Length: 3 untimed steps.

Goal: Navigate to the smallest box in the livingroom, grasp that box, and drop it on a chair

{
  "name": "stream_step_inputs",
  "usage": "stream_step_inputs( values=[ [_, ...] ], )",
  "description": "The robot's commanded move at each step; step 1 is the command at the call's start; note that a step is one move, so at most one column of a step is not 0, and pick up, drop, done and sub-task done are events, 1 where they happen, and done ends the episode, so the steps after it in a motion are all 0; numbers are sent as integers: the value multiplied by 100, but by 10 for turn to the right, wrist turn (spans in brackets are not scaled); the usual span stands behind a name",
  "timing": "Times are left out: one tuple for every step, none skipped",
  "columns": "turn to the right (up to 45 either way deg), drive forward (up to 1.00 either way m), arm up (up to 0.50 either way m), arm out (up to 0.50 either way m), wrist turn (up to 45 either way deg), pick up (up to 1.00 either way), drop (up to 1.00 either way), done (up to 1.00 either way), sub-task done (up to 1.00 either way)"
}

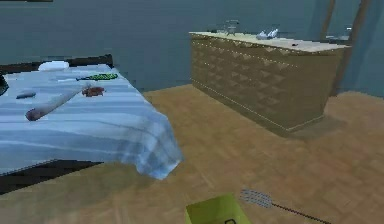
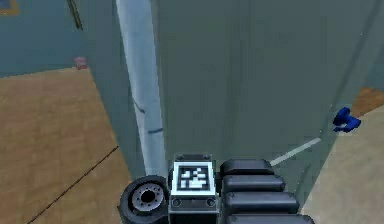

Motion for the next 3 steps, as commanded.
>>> stream_step_inputs(
  values=[
    [-450, 0, 0, 0, 0, 0, 0, 0, 0],
    [-120, 0, 0, 0, 0, 0, 0, 0, 0],
    [-30, 0, 0, 0, 0, 0, 0, 0, 0]
  ],
)
